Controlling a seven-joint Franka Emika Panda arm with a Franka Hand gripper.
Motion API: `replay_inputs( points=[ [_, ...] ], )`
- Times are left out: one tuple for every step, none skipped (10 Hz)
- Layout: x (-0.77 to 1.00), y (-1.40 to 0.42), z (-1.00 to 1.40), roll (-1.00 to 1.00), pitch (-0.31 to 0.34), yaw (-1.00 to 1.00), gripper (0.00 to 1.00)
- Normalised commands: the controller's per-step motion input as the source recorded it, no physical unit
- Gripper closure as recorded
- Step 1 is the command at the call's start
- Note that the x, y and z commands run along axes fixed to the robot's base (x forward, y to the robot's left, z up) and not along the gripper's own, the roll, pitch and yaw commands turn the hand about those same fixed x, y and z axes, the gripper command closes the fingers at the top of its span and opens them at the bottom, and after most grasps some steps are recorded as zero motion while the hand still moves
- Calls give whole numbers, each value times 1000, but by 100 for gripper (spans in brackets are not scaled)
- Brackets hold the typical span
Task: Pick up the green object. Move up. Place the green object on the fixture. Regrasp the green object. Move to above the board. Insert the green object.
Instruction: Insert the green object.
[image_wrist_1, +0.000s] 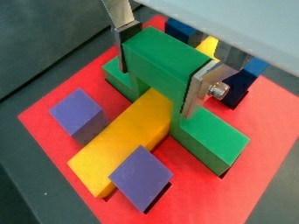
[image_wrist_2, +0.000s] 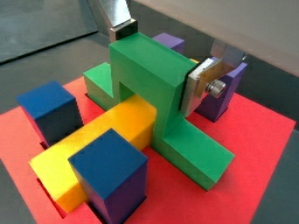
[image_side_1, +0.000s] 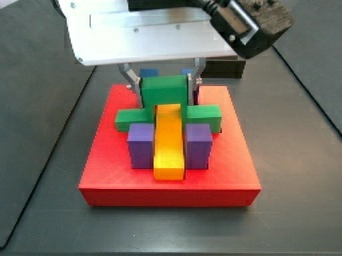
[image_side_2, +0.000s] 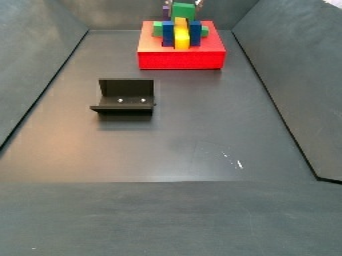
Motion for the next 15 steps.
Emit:
replay_inputs(
  points=[
    [0, -37, -543, 97, -134, 0, 100],
    [0, -74, -669, 94, -181, 0, 100],
    [6, -80, -680, 64, -214, 11, 100],
    [0, -94, -643, 60, -229, 26, 100],
    [0, -117, -446, 77, -201, 9, 100],
    [0, -97, -329, 73, -156, 6, 100],
    [0, -34, -280, 34, -114, 0, 100],
    [0, -17, -234, 23, -91, 0, 100],
    [0, -26, -186, 34, -46, 0, 100],
    [17, -43, -203, 7, -31, 0, 100],
    [223, -91, -226, 90, 0, 94, 100],
    [729, -206, -263, 156, 210, 74, 100],
    [794, -163, -229, 147, 363, 0, 100],
    [603, -111, -163, 119, 494, 0, 100],
    [494, -103, -103, 89, 500, -17, 100]
  ],
)
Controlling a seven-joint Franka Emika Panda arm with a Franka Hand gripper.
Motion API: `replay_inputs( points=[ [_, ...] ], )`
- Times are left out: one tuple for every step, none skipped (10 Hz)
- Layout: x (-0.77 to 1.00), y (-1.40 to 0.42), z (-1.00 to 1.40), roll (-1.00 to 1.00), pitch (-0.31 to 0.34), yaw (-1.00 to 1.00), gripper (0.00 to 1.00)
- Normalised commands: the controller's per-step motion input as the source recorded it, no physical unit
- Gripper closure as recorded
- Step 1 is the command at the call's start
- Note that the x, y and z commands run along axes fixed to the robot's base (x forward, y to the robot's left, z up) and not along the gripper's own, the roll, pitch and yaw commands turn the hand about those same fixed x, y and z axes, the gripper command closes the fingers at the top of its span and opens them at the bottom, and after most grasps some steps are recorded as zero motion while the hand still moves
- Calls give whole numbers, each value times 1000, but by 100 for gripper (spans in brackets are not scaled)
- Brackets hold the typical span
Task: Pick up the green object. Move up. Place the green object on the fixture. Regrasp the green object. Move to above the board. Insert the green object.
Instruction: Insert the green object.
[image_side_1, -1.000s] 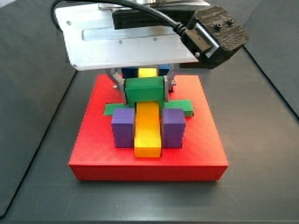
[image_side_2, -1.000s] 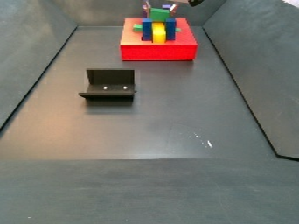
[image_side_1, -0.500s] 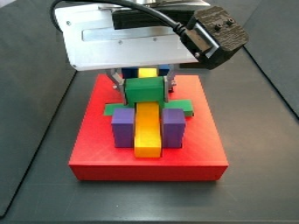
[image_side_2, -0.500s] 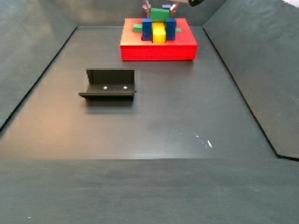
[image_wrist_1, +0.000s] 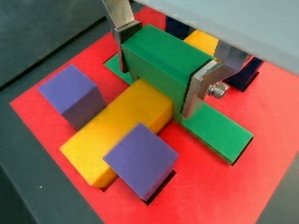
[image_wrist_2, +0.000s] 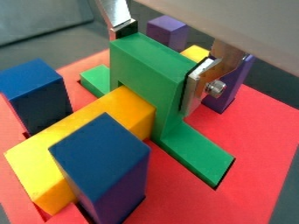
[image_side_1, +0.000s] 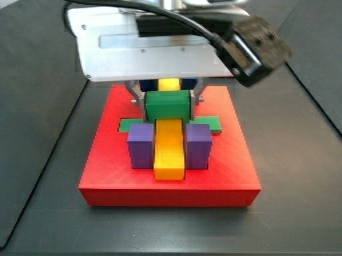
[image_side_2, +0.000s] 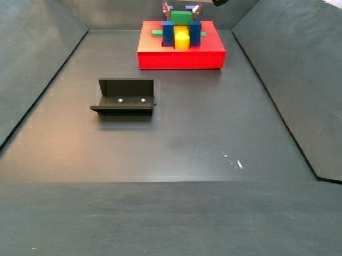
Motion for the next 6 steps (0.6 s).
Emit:
replay_inputs(
  points=[
    [426, -71, -71, 53, 500, -71, 100],
    [440, -97, -134, 34, 497, -77, 100],
    [457, -26, -311, 0, 436, -74, 100],
    [489, 117, -440, -150, 333, -94, 100],
    [454, 229, -351, -230, 333, -131, 100],
    [331, 286, -277, -299, 309, -149, 100]
  ],
)
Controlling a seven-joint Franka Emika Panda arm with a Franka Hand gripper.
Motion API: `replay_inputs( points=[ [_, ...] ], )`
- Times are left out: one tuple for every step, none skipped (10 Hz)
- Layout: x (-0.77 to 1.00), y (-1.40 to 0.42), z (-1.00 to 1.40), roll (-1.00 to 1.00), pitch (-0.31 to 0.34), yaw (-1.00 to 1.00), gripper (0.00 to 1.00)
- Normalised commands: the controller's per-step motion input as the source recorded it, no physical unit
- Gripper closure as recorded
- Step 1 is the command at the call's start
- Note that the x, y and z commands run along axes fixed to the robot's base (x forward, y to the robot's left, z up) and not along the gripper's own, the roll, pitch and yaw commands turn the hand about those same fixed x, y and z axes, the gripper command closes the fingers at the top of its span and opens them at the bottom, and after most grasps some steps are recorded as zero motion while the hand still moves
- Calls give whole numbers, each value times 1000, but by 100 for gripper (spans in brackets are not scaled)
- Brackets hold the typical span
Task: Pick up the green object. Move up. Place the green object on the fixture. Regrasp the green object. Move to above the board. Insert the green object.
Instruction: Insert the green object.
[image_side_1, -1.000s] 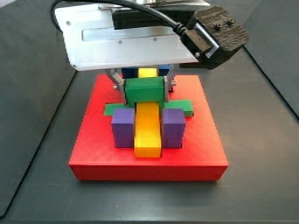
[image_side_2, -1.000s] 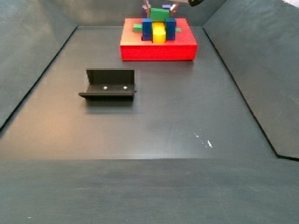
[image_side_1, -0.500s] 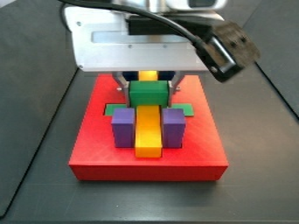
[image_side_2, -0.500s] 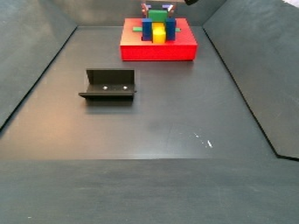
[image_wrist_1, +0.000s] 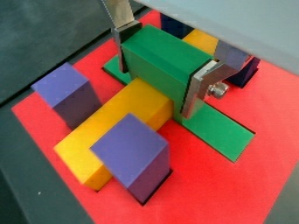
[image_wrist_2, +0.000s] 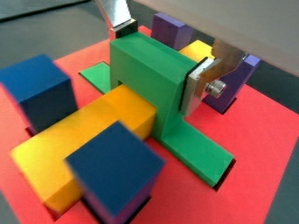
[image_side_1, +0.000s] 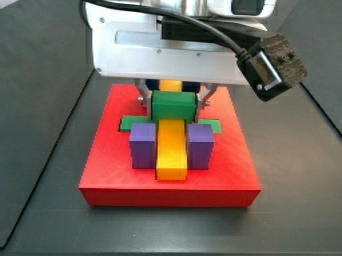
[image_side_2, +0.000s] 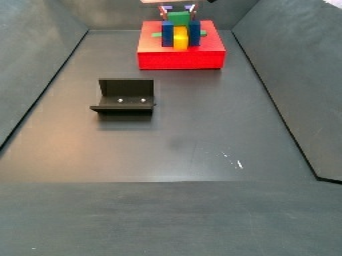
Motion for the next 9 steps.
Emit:
replay_inputs(
  points=[
    [323, 286, -306, -314, 266, -146, 100],
    [291, 277, -386, -293, 230, -123, 100],
    [223, 194, -540, -249, 164, -60, 100],
    [54, -14, -866, -109, 0, 0, 100],
    [0, -100, -854, -61, -159, 0, 100],
    [0, -77, -797, -51, -206, 0, 100],
    [0, 0, -303, -47, -51, 0, 100],
    [0, 0, -214, -60, 0, 0, 100],
    [-14, 20, -260, -71, 0, 0, 100]
  ],
)
